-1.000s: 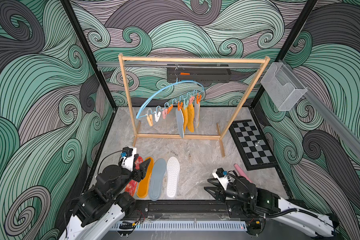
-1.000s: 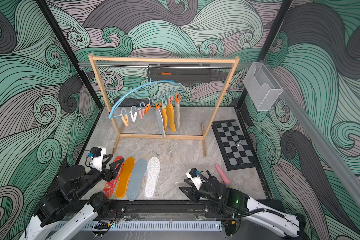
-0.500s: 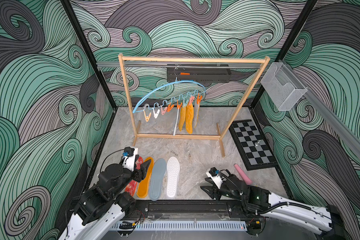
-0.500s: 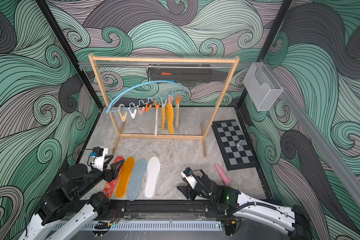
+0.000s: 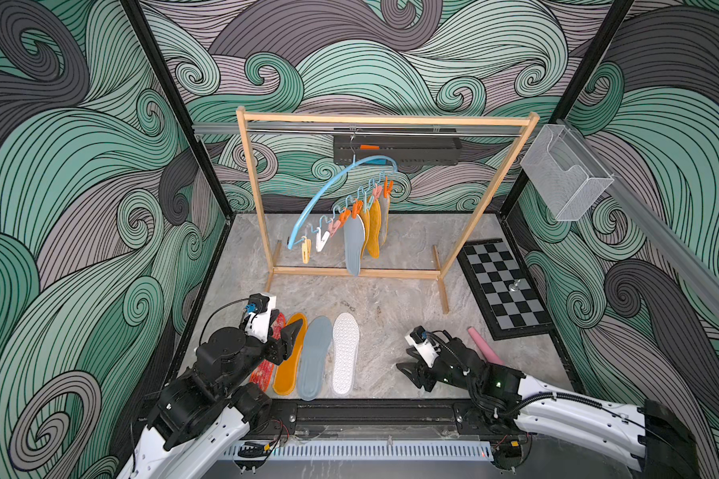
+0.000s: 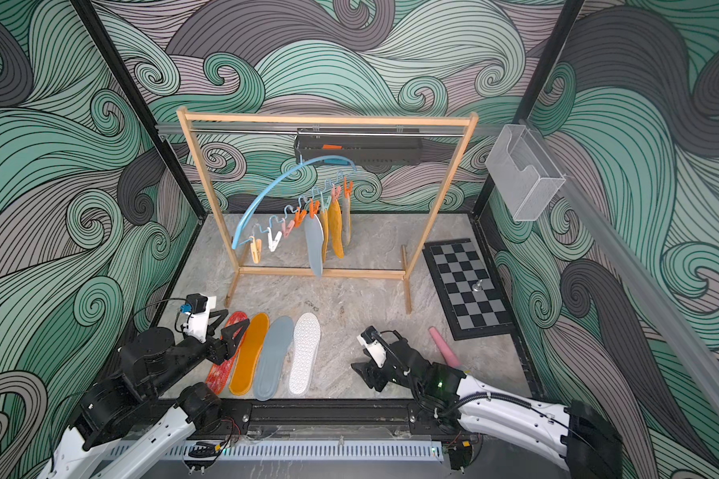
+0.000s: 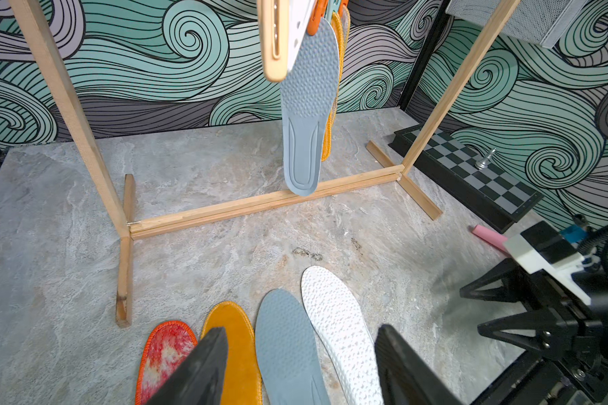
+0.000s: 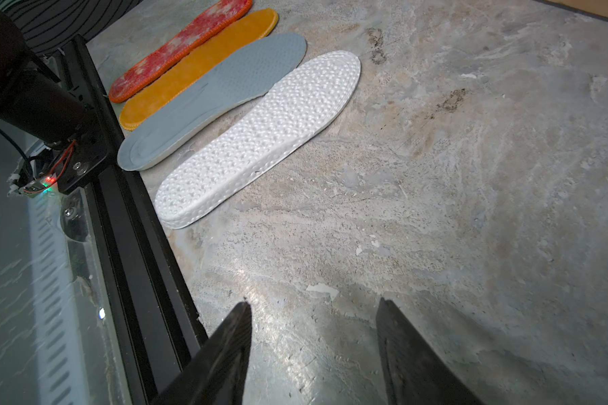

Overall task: Take the shoe insoles off the hanger
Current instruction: Remove the insole from the hanger.

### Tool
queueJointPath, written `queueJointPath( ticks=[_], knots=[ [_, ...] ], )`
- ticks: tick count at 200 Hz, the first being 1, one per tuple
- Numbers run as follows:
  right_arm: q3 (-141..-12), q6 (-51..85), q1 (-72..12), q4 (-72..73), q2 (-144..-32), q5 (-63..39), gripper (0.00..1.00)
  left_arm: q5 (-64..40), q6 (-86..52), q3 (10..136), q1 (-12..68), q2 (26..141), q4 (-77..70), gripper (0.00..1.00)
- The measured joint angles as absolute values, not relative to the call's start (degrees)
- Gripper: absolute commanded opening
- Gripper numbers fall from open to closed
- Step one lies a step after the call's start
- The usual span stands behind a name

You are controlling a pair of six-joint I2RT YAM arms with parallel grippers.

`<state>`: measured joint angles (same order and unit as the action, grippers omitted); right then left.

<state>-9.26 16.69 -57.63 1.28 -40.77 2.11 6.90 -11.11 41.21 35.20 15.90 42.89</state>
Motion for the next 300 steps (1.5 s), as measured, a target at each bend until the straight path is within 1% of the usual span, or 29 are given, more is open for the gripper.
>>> queueJointPath(
  ticks=[15, 37, 69, 124, 165, 199, 236, 269, 300],
  knots=[
    [-11.3, 16.4, -55.2, 2.4, -44.2, 0.3, 0.58, 6.8, -11.1, 41.2, 35.2, 15.9, 42.9, 0.68],
    [-17.4, 15.6, -51.0, 4.1, -52.2, -3.0, 0.58, 6.8, -11.1, 41.2, 35.2, 15.9, 42.9, 0.68],
    [-31.1, 13.7, -45.4, 6.0, -64.8, -8.9, 0.59, 6.8, -11.1, 41.2, 35.2, 15.9, 42.9, 0.68],
    [-53.1, 10.0, -35.3, 10.1, -79.8, -19.6, 0.61, 6.8, -11.1, 41.2, 35.2, 15.9, 42.9, 0.68],
    [-69.2, 6.6, -29.6, 11.0, -90.3, -28.2, 0.62, 6.5, -11.1, 41.2, 35.2, 15.9, 42.9, 0.68],
    [-81.0, 5.1, -26.0, 10.8, -99.3, -33.3, 0.62, 6.1, -11.1, 41.2, 35.2, 16.3, 42.9, 0.68],
    [-88.0, 4.0, -24.6, 10.1, -107.2, -37.9, 0.6, 5.7, -11.1, 41.2, 35.2, 17.0, 42.9, 0.68],
    [-89.6, 4.0, -24.8, 10.1, -112.3, -42.4, 0.49, 5.3, -11.1, 41.2, 35.2, 17.6, 42.9, 0.68],
    [-88.6, 4.8, -25.3, 10.7, -115.9, -46.2, 0.44, 5.1, -11.1, 41.2, 35.2, 17.9, 42.9, 0.68]
  ],
)
